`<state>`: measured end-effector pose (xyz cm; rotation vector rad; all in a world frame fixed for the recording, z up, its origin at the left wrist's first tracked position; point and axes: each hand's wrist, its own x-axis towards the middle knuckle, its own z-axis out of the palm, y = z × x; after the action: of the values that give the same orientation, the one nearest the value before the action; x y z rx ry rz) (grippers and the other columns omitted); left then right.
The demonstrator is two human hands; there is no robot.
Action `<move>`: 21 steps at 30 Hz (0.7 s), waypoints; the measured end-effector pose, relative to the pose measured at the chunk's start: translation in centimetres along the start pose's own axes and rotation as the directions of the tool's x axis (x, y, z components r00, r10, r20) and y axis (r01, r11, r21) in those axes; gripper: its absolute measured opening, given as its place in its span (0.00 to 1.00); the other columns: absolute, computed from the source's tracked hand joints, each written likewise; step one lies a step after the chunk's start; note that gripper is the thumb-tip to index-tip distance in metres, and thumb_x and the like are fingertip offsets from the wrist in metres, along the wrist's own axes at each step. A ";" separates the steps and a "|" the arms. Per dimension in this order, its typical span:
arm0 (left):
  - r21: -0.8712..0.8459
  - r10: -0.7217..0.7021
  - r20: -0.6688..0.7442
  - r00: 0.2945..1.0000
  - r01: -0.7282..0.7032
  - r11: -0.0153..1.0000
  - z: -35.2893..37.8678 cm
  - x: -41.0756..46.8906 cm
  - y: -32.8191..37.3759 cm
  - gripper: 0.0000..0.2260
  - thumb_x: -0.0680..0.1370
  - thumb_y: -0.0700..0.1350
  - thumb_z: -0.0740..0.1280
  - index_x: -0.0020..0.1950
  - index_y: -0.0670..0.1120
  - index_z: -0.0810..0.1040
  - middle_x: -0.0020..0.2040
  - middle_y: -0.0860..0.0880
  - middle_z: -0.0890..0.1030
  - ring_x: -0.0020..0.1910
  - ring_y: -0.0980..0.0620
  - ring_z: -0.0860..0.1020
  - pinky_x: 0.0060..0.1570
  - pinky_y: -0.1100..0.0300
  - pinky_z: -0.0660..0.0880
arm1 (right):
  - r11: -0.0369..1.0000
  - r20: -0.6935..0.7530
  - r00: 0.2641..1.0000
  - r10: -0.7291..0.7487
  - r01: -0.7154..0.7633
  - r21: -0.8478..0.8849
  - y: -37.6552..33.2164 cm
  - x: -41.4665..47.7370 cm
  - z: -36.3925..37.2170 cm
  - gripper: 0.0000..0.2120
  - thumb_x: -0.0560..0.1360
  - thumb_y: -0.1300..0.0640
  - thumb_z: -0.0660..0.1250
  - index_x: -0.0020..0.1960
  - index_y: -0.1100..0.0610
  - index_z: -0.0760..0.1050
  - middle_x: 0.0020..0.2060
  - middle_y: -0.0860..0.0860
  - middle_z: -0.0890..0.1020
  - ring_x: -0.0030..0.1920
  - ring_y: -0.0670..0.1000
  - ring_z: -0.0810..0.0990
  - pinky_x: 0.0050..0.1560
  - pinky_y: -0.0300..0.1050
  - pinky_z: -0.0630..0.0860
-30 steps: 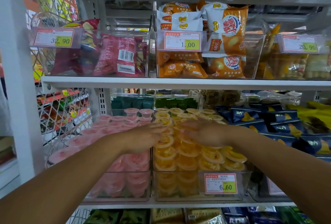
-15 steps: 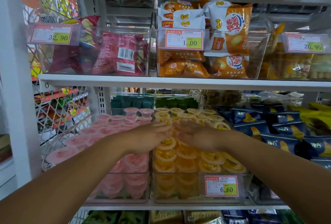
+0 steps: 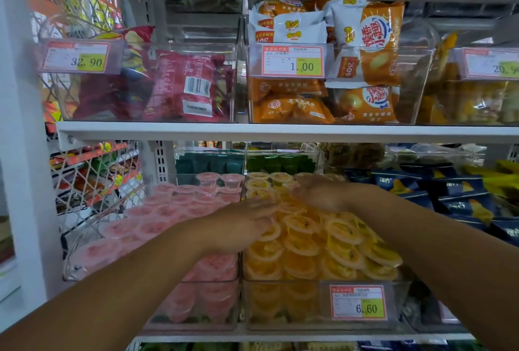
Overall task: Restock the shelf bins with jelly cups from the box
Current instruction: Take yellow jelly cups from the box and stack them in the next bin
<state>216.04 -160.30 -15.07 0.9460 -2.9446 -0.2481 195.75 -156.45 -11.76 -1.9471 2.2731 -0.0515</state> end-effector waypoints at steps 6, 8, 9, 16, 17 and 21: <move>0.025 -0.003 -0.019 1.000 0.004 1.000 -0.2 -0.3 0.4 0.22 0.85 0.47 0.48 0.80 0.47 0.50 0.80 0.51 0.48 0.78 0.55 0.45 0.68 0.72 0.40 | 0.999 -0.007 0.999 -0.036 0.036 -0.027 -1.6 1.4 1.9 0.30 0.81 0.36 0.41 0.79 0.46 0.43 0.79 0.47 0.46 0.78 0.50 0.44 0.76 0.60 0.41; 0.010 0.001 -0.009 1.000 -0.001 1.000 -0.4 -0.3 0.5 0.22 0.86 0.47 0.47 0.80 0.47 0.48 0.80 0.51 0.45 0.78 0.56 0.44 0.62 0.77 0.36 | 0.999 -0.007 0.999 -0.035 0.034 -0.028 -1.7 1.7 2.1 0.30 0.80 0.35 0.40 0.79 0.45 0.43 0.79 0.47 0.46 0.78 0.50 0.44 0.76 0.60 0.40; 0.012 -0.006 -0.018 1.000 0.006 1.000 -0.3 -0.3 0.4 0.22 0.86 0.47 0.47 0.80 0.46 0.49 0.80 0.50 0.46 0.78 0.56 0.44 0.62 0.78 0.36 | 0.999 0.007 1.000 -0.026 0.027 -0.028 -1.7 1.6 2.0 0.30 0.80 0.35 0.40 0.79 0.46 0.43 0.79 0.47 0.46 0.78 0.50 0.44 0.76 0.60 0.40; -0.007 -0.007 -0.003 1.000 0.007 1.000 -0.6 -0.4 0.8 0.22 0.85 0.47 0.49 0.80 0.46 0.53 0.80 0.52 0.49 0.78 0.54 0.46 0.64 0.74 0.42 | 0.972 0.036 0.996 -0.078 0.068 0.224 0.1 -1.0 -2.0 0.24 0.83 0.43 0.46 0.78 0.47 0.56 0.77 0.46 0.59 0.75 0.50 0.59 0.72 0.45 0.56; -0.039 0.006 -0.004 1.000 -0.006 0.999 -0.8 -0.3 0.7 0.22 0.85 0.49 0.48 0.80 0.50 0.52 0.79 0.54 0.48 0.78 0.56 0.45 0.64 0.74 0.40 | 0.981 0.047 0.996 -0.072 0.062 0.184 0.7 -1.6 -2.6 0.22 0.84 0.45 0.49 0.77 0.47 0.58 0.76 0.45 0.60 0.75 0.49 0.60 0.72 0.44 0.57; -0.054 0.055 -0.065 0.996 -0.059 0.997 -1.0 0.2 0.8 0.21 0.85 0.51 0.50 0.79 0.54 0.55 0.79 0.56 0.52 0.78 0.57 0.47 0.73 0.64 0.44 | 0.996 0.143 0.986 -0.084 0.077 0.053 2.9 -4.2 -3.2 0.20 0.83 0.51 0.56 0.74 0.43 0.63 0.74 0.41 0.62 0.73 0.47 0.61 0.72 0.43 0.59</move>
<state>215.50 -159.91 -13.94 0.8457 -2.8857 -0.2918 193.09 -152.05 -8.62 -1.9506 2.0836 0.0263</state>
